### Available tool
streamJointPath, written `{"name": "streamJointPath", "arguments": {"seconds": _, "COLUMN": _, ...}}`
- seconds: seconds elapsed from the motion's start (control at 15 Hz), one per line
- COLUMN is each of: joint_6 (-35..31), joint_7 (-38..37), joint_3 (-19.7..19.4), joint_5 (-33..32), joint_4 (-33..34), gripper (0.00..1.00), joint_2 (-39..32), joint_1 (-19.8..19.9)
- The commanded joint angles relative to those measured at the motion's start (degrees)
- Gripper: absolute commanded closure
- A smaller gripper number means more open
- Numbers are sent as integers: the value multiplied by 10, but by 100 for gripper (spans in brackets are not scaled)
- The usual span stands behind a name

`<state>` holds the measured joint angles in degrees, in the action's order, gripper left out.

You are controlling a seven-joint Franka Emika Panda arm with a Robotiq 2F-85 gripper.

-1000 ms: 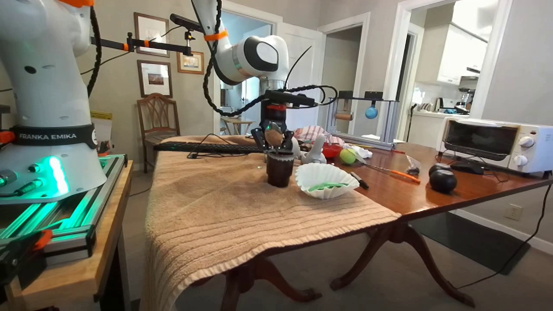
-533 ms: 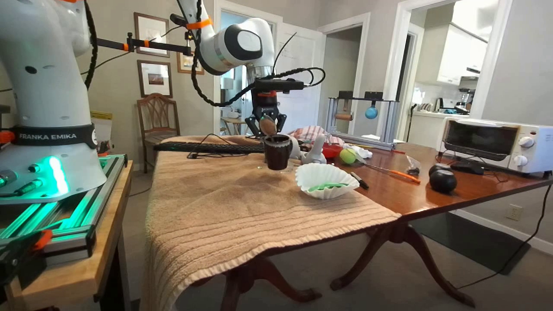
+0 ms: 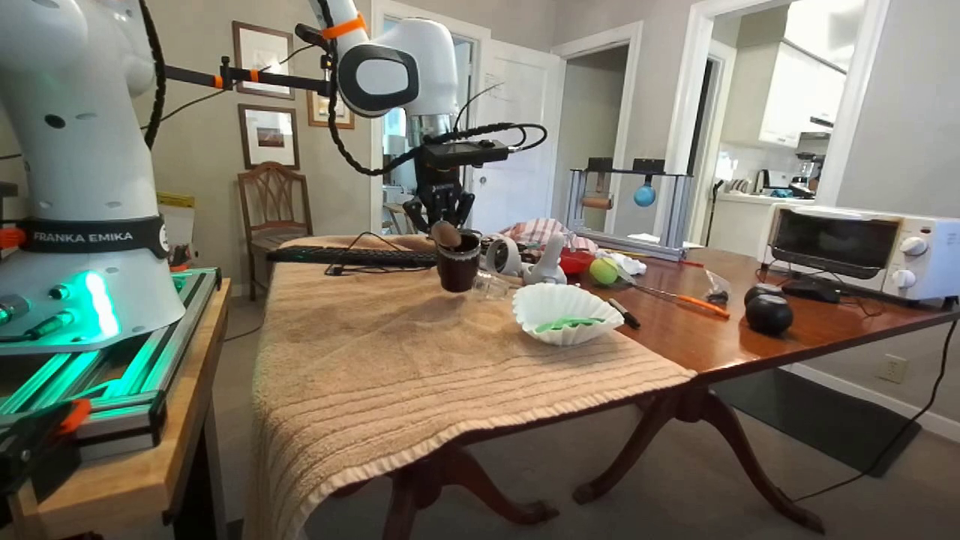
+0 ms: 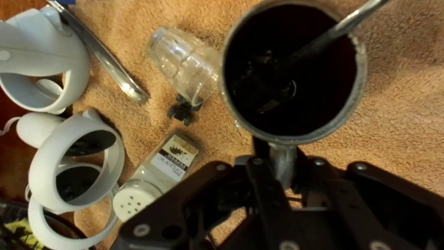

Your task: Pick up the blue masking tape and put it on the tabletop then pour the silver spoon out of the mug and put the mug on the tabletop.

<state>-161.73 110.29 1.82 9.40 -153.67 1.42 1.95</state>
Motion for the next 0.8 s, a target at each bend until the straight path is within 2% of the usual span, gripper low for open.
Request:
{"name": "streamJointPath", "arguments": {"seconds": 0.0, "joint_6": 31, "joint_7": 148, "joint_3": -25, "joint_5": 116, "joint_4": -18, "gripper": 96, "joint_2": 60, "joint_1": -23}}
{"name": "streamJointPath", "arguments": {"seconds": 0.27, "joint_6": 70, "joint_7": 247, "joint_3": -63, "joint_5": 183, "joint_4": -16, "gripper": 96, "joint_2": 83, "joint_1": -45}}
{"name": "streamJointPath", "arguments": {"seconds": 0.53, "joint_6": 69, "joint_7": 380, "joint_3": -83, "joint_5": 304, "joint_4": -12, "gripper": 96, "joint_2": 79, "joint_1": -64}}
{"name": "streamJointPath", "arguments": {"seconds": 0.73, "joint_6": 113, "joint_7": 491, "joint_3": -99, "joint_5": 393, "joint_4": -3, "gripper": 96, "joint_2": 76, "joint_1": -75}}
